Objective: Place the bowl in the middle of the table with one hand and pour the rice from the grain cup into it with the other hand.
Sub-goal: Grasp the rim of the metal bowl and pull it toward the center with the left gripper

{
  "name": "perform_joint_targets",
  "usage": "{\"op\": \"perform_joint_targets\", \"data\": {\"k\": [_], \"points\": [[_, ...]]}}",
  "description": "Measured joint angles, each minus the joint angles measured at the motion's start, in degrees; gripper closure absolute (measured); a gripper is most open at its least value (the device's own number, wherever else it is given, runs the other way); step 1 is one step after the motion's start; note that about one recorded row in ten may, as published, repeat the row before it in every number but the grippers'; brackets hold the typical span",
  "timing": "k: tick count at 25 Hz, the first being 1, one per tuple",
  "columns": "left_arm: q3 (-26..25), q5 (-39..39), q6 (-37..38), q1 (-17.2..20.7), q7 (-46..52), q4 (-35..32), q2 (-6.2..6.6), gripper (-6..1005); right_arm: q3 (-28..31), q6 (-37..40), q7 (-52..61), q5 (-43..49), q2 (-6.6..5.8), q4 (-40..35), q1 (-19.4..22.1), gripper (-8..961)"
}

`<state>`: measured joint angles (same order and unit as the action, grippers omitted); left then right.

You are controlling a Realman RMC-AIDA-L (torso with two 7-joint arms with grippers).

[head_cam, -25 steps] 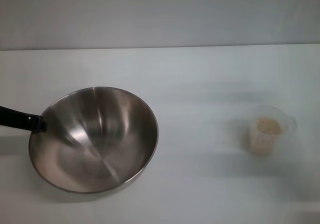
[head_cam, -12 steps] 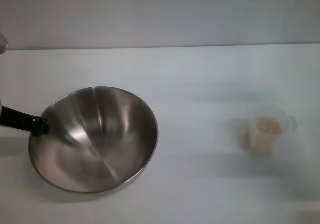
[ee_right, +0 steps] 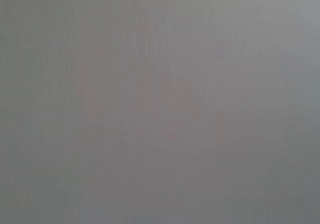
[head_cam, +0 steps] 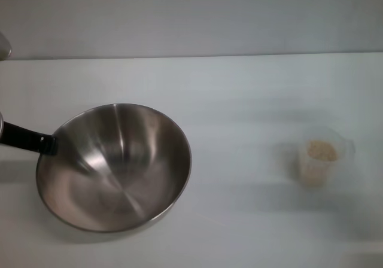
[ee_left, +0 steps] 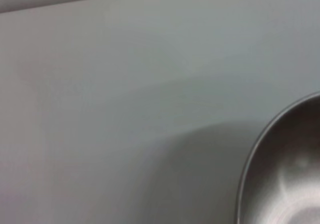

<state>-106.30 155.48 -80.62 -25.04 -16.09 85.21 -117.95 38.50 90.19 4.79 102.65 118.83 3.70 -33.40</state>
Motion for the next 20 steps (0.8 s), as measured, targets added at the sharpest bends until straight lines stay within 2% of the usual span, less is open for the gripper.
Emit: {"op": "perform_joint_targets", "data": {"k": [6, 10, 13, 20], "points": [[-3.31, -0.36, -1.24, -1.75, -0.52, -1.61, 0.0, 951, 0.0, -0.07, 0.04, 0.0, 0.0, -0.05, 0.0, 320], [-4.33, -0.47, -1.72, -2.35, -1.15, -1.83, 0.0, 952, 0.0, -0.09, 0.09, 0.0, 0.0, -0.1, 0.0, 318], [-7.89, -0.52, -3.47, -4.61, -1.98, -3.0, 0.07, 952, 0.0, -0.11, 0.18, 0.0, 0.0, -0.1, 0.02, 317], [-12.02, -0.54, -5.43, -8.83, -3.33, -5.87, 0.52, 955, 0.0, -0.11, 0.2, 0.0, 0.0, -0.09, 0.2, 318]]}}
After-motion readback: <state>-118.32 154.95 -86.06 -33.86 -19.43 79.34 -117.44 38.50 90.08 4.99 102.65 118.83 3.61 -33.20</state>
